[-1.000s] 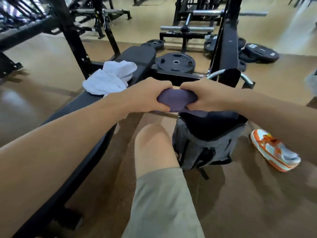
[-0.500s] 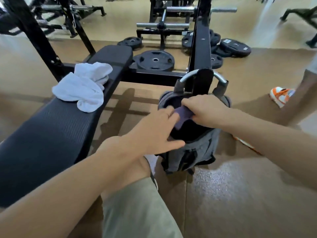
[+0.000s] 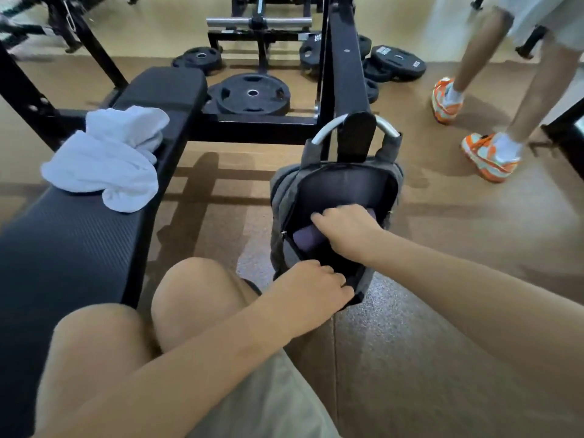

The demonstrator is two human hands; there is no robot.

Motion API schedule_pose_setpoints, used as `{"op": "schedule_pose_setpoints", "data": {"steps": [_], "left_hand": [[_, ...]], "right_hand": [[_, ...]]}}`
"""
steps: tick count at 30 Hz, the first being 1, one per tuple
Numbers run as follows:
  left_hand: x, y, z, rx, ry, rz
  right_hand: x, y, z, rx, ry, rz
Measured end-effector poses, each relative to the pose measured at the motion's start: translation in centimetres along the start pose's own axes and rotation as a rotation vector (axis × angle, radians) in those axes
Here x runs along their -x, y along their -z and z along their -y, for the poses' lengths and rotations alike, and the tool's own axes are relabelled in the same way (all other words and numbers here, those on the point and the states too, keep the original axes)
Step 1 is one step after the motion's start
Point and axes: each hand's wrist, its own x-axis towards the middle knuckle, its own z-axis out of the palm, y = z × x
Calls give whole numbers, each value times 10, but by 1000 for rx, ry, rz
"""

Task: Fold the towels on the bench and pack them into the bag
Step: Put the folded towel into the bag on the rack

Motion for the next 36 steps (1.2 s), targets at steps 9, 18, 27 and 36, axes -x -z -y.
{"op": "schedule_pose_setpoints", "data": {"steps": [9, 18, 27, 36], "left_hand": [[10, -12, 7, 70, 25, -91], [9, 4, 46, 386, 402, -12], [-55, -3, 72, -107, 567, 469], [-47, -15, 76, -132, 566, 376]], "right_hand": [[-19, -43, 19, 97, -47, 207], [-15, -31, 3, -96, -185, 217], [6, -18, 5, -180, -130, 252], [10, -20, 0, -136, -102, 209]]}}
